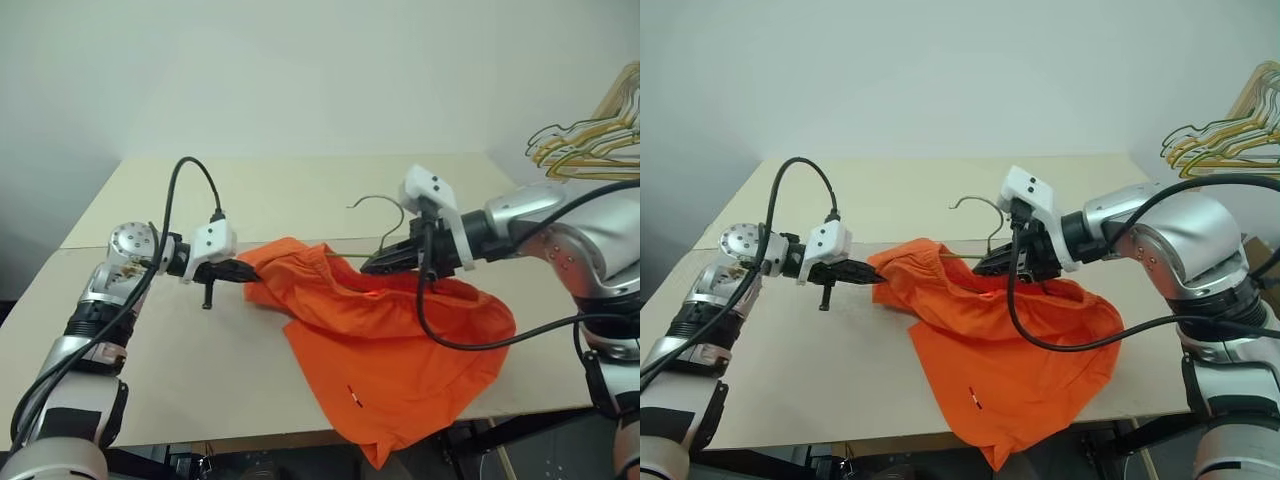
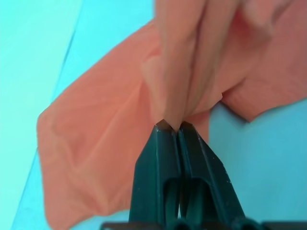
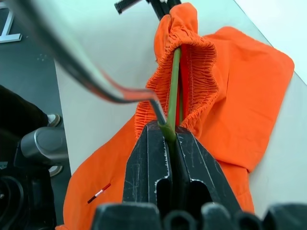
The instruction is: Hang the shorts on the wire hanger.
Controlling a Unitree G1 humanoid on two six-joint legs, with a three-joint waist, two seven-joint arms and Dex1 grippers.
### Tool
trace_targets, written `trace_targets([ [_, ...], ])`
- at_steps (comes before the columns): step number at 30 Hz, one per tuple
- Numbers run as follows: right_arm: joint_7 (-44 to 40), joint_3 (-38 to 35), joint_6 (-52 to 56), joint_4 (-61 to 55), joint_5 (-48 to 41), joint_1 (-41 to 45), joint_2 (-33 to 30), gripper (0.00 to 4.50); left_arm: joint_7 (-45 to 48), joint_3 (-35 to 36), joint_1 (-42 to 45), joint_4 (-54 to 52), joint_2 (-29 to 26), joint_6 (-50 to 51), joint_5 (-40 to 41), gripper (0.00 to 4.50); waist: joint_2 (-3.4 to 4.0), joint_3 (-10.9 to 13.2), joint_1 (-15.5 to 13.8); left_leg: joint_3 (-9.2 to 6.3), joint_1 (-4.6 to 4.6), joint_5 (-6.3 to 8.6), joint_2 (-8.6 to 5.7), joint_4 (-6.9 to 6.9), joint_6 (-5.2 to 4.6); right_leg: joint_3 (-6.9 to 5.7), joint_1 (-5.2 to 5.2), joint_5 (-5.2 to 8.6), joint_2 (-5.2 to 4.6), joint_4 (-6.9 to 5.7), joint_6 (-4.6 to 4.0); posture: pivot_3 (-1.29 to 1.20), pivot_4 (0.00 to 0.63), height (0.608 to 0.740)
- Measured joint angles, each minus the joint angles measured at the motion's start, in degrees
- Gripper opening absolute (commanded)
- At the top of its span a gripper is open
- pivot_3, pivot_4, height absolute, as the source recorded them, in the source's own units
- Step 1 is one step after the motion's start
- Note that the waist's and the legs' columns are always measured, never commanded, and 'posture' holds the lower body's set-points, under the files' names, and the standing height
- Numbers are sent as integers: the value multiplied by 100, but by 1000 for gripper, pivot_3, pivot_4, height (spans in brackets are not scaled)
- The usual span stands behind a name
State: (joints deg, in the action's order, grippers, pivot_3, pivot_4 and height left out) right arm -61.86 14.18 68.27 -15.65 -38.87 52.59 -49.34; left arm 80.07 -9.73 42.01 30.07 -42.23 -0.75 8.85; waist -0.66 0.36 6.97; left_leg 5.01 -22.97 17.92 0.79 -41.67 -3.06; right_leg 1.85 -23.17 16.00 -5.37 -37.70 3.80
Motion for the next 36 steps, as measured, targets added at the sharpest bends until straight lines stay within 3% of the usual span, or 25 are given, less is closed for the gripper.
trace_targets([
  [24,-284,-147,-300,-240,44,-429,-459,0,-401,427,-435,-416,-245,437,34,53,1,0,-88,1,2,0,0,1,0,0,1,0,-2,0,0,-102,0,740],
  [27,-242,-136,-298,-219,60,-386,-352,0,-301,421,-447,-695,-155,570,105,623,1,0,-119,2,0,0,-1,1,0,0,0,0,-2,0,0,-107,0,740],
  [36,-218,-95,-264,-99,139,-216,-276,0,944,416,-474,-1313,-626,740,708,3441,1,0,-121,6,2,0,0,1,0,1,2,0,0,3,0,-102,0,740],
])
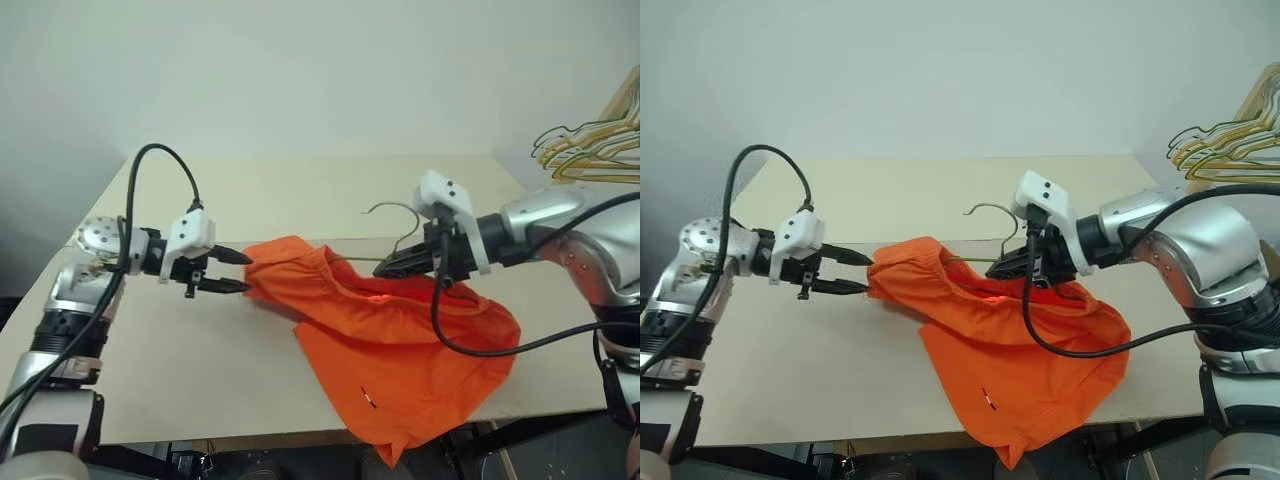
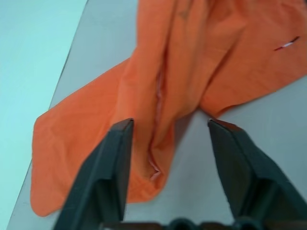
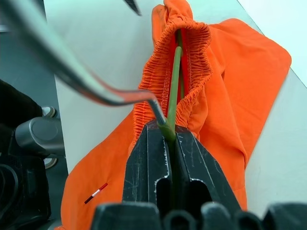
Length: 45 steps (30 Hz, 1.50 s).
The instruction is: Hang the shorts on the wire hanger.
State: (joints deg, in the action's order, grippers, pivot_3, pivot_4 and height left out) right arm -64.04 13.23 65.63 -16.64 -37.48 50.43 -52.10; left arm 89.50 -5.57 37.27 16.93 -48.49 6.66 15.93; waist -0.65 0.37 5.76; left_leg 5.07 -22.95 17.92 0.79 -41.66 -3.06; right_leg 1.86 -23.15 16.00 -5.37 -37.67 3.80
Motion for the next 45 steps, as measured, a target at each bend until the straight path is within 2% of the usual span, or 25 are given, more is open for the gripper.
trace_targets([
  [3,-19,28,2,46,26,31,2,0,240,-1,90,-116,-63,-8,176,4423,0,0,-26,0,0,0,-1,-1,0,1,2,0,-1,0,0,-103,0,740],
  [6,-93,150,1,113,69,109,17,0,210,0,374,-305,260,4,286,4471,0,0,-61,-4,-1,2,-5,-6,-4,0,7,0,-3,2,1,-102,0,740],
  [11,-237,349,-30,237,192,352,52,0,-296,-357,1026,-279,1161,168,89,4471,-1,-1,-47,-4,-2,3,-7,-7,-5,1,5,-1,1,3,2,-114,0,740],
  [15,-345,419,-60,346,273,518,77,0,-256,-773,1245,202,1447,-176,-294,4471,0,-1,30,2,1,2,-7,-6,-3,6,4,-1,8,4,2,-130,0,740],
  [22,-432,445,-86,377,367,633,103,0,-80,-1286,1453,1076,1648,-946,-944,2891,1,-1,137,0,0,1,-2,-6,-1,7,2,-1,7,3,2,-154,0,740],
  [30,-448,446,-87,375,409,680,103,0,-127,-1298,1615,1361,1893,-1061,-1014,466,1,-1,137,-4,-5,2,-3,-6,-3,6,0,-1,1,3,2,-153,0,740],
  [32,-448,446,-86,375,415,680,103,0,-129,-1298,1616,1378,1922,-1061,-1013,33,1,-1,145,-4,-5,2,-1,-6,-4,6,-1,-1,3,3,2,-152,0,740],
  [40,-443,445,-414,329,585,618,103,0,-139,-1188,1614,1379,1906,-1025,-1003,33,1,-1,140,-5,-4,2,-1,-6,-3,6,-1,-1,2,2,2,-148,0,740],
  [41,-443,439,-501,322,604,577,102,593,-139,-1173,1612,1374,1901,-1008,-1002,0,1,-1,140,-5,-4,2,-1,-6,-3,6,-1,-1,3,2,2,-150,0,740],
  [43,-445,434,-641,285,646,496,98,1082,-119,-1165,1595,1357,1895,-974,-1001,0,2,-1,140,-5,-5,2,-2,-6,-3,6,-2,-1,1,2,2,-153,0,740],
  [45,-440,423,-694,242,700,444,16,1833,-97,-1165,1564,1266,1896,-911,-978,0,2,-1,137,-6,-5,2,-1,-6,-3,5,-1,-1,1,2,2,-155,0,740],
])
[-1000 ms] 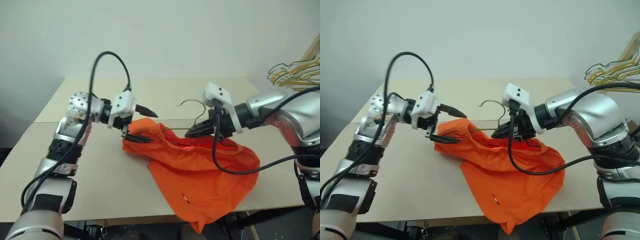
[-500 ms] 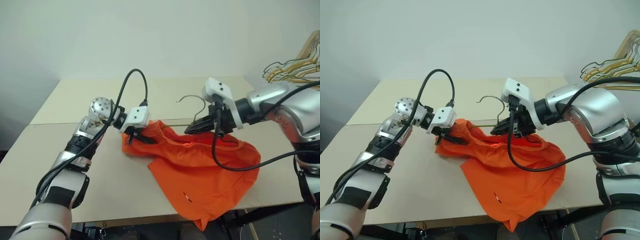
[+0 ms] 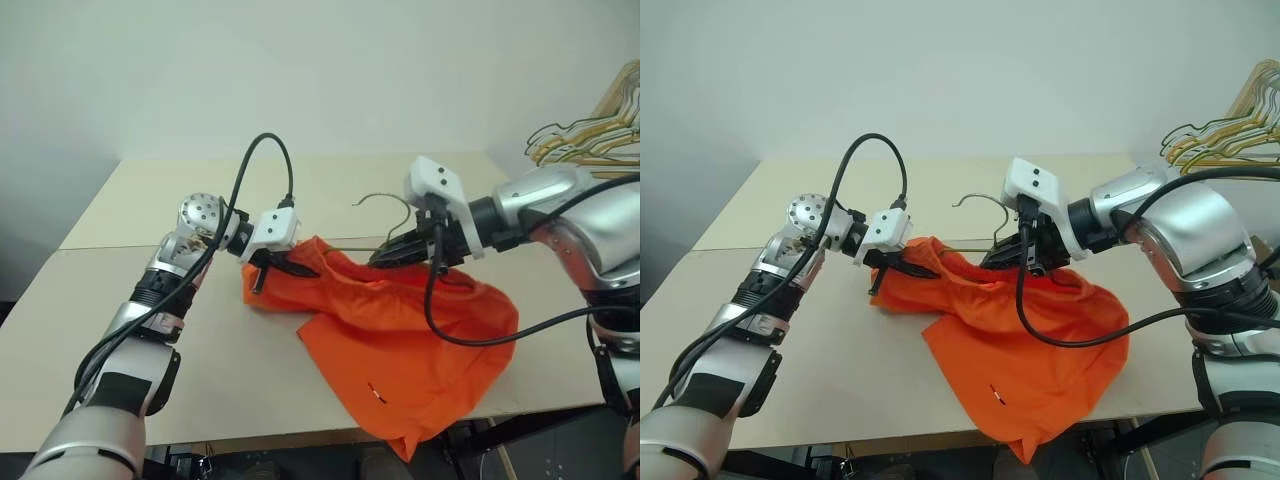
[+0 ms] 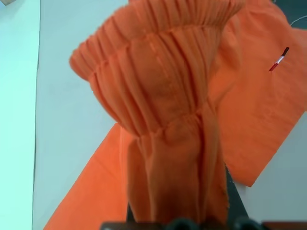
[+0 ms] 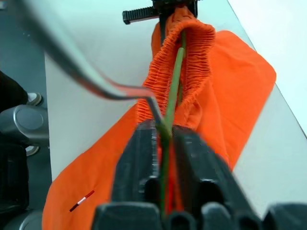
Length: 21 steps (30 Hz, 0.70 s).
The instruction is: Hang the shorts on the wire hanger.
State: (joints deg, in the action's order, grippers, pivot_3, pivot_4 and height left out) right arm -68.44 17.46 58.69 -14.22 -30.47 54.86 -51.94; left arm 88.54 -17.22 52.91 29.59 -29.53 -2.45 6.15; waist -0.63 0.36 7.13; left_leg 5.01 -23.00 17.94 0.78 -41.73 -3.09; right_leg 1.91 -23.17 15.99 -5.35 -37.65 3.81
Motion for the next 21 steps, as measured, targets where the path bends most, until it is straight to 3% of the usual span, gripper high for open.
trace_targets([
  [4,-11,-316,-19,-47,-23,-235,-420,3127,14,28,-17,-27,-59,24,47,0,1,1,-8,2,-1,0,0,0,-1,1,0,0,-2,2,0,-153,0,740],
  [8,-31,-1116,86,-380,-356,-442,-936,4460,-3,45,-77,-44,-102,94,63,0,3,1,-17,-1,1,1,3,4,-2,0,0,0,0,2,0,-150,0,740],
  [12,-108,-1766,158,-623,-591,-691,-1291,4460,-10,57,-176,-74,-197,211,68,0,3,1,-6,8,7,4,3,3,-8,13,6,0,-2,4,0,-152,0,740],
  [14,-260,-2398,108,-1194,-559,-2162,-2084,4460,-20,85,-202,-172,-244,257,95,0,4,0,-104,4,6,33,6,3,-56,7,5,0,-2,3,0,-159,0,740],
  [16,-227,-2502,31,-1414,-444,-2743,-2210,4460,-34,161,-217,-175,-302,281,96,0,10,-3,-101,17,5,28,2,1,-48,21,2,1,-6,4,2,-158,0,740],
  [21,-8,-2494,-402,-1677,-147,-3276,-2321,4460,-36,165,-219,-232,-241,365,98,0,12,-5,-115,25,16,30,4,0,-53,31,4,2,0,24,3,-150,0,740],
])
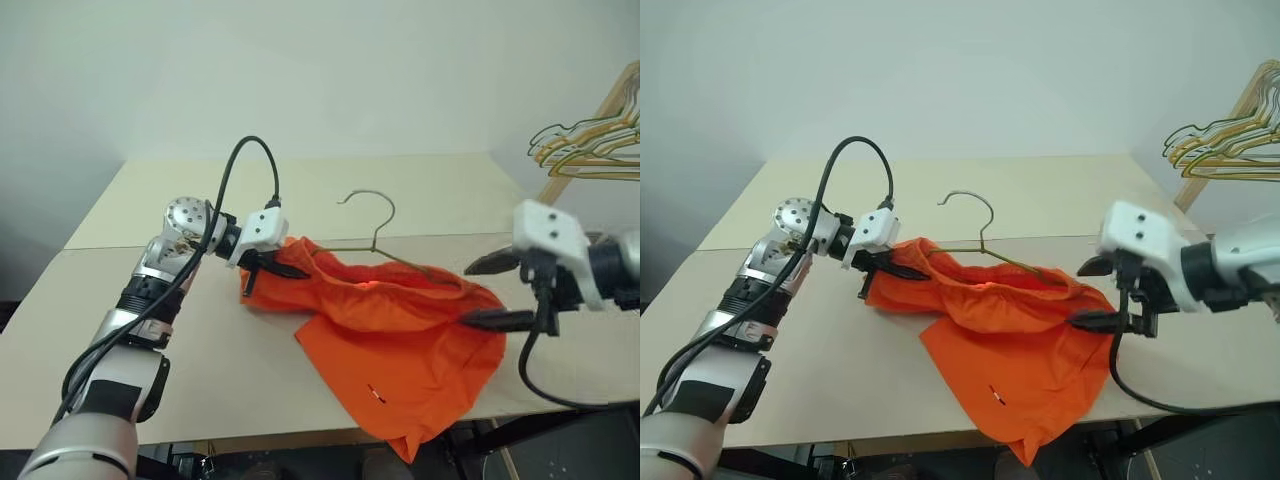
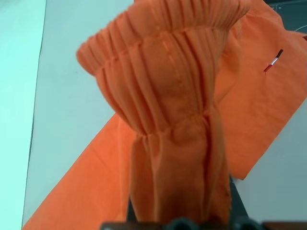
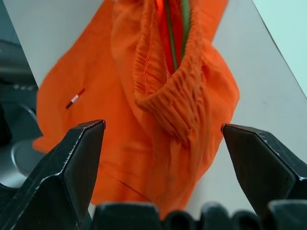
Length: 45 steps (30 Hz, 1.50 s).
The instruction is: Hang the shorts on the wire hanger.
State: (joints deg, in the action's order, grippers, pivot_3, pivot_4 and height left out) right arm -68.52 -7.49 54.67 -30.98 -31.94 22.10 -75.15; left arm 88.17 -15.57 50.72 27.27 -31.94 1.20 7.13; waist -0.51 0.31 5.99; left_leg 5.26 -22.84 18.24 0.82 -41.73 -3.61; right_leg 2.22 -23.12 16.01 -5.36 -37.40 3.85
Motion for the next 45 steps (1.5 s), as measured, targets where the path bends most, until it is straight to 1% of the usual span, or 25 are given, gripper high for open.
trace_targets([
  [3,157,94,-127,44,183,-25,-1,4460,0,0,-1,-42,2,15,0,0,3,-2,-21,2,1,0,2,1,1,1,4,0,4,21,0,-146,0,740],
  [5,246,286,-189,125,280,-14,4,4460,1,1,-5,-66,3,20,0,0,3,-2,-30,3,-1,-2,1,1,3,1,3,0,4,23,0,-145,0,740],
  [6,270,420,-208,204,330,12,26,4460,2,3,-10,-75,2,23,0,0,3,-2,-36,6,-1,-16,0,1,27,2,3,0,3,26,0,-145,0,740],
  [10,274,799,-261,461,466,231,145,4460,3,11,-28,-137,1,30,1,0,3,-2,-41,4,-5,-17,-1,1,30,0,2,0,4,28,0,-146,0,740],
  [11,272,912,-288,507,507,286,166,4298,3,15,-36,-164,2,30,3,0,3,-2,-44,4,-5,-17,-1,1,30,0,2,0,3,28,0,-146,0,740],
  [13,248,1183,-312,668,623,425,257,3969,3,29,-53,-173,3,32,6,0,3,-2,-41,6,-4,-17,-1,0,30,1,4,0,4,29,0,-145,0,740],
  [14,233,1312,-334,739,680,460,290,3656,3,32,-64,-175,7,32,6,0,3,-2,-43,6,-4,-17,-2,0,30,2,4,0,3,29,0,-146,0,740],
  [17,76,1593,-359,919,730,643,371,2586,4,44,-104,-179,11,33,6,0,4,-2,-40,6,-3,-17,-1,1,30,2,2,0,5,28,0,-145,0,740],
  [24,-295,1866,-609,1128,941,897,395,73,27,72,-113,-181,9,30,9,0,5,-2,-42,5,-5,-17,-2,1,30,1,3,0,3,28,0,-148,0,740],
  [27,-401,1871,-607,1204,924,933,442,30,93,82,-119,-181,8,-19,15,0,4,-2,-40,5,-4,-18,-1,1,31,0,3,0,5,27,0,-153,0,740],
  [29,-523,1852,-504,1302,805,960,487,0,179,111,-119,-170,-8,-130,34,611,5,-2,-35,6,-3,-19,-1,1,33,1,3,0,5,27,0,-157,0,740],
  [30,-581,1820,-423,1334,725,960,490,0,262,125,-119,-173,1,-165,130,810,5,-2,-38,5,-4,-19,-1,0,33,0,3,0,4,27,0,-159,0,740],
  [31,-619,1808,-399,1336,666,960,496,0,288,127,-119,-179,10,-182,186,1186,5,-2,-38,5,-3,-19,-1,0,33,0,3,0,4,27,0,-163,0,740],
  [32,-657,1784,-355,1330,576,951,499,0,338,144,-119,-194,23,-187,250,1386,5,-2,-36,5,-3,-19,-1,0,33,0,3,0,3,26,0,-165,0,740],
  [35,-691,1663,-211,1297,416,835,490,0,378,310,-119,-234,88,-120,467,2380,5,-2,-33,4,-4,-18,-1,0,32,0,3,0,2,26,0,-176,0,740],
  [36,-646,1525,-111,1228,334,702,488,0,378,387,-119,-251,113,-92,591,2726,5,-3,-34,2,-4,-18,-1,1,32,0,3,0,2,25,0,-178,0,740],
  [39,-529,1278,110,1040,126,432,487,0,385,490,-105,-288,147,-87,762,3541,5,-3,-30,3,-4,-18,0,0,32,1,3,0,2,25,0,-189,0,740],
  [42,-262,710,437,771,-193,-176,520,0,338,681,-45,-465,117,14,955,4475,5,-3,-34,-2,-5,-19,-1,0,32,-1,7,0,0,25,1,-197,0,740],
  [44,-2,284,675,568,-347,-597,632,0,189,858,27,-606,57,55,1071,4475,4,-4,-27,-2,-3,-19,0,1,33,0,9,-1,2,25,1,-202,0,740],
  [45,199,-42,861,406,-443,-892,780,0,-17,1002,34,-701,54,95,1113,4475,3,-5,-29,-6,-1,-18,1,1,32,-1,12,-1,2,23,1,-203,0,740],
])
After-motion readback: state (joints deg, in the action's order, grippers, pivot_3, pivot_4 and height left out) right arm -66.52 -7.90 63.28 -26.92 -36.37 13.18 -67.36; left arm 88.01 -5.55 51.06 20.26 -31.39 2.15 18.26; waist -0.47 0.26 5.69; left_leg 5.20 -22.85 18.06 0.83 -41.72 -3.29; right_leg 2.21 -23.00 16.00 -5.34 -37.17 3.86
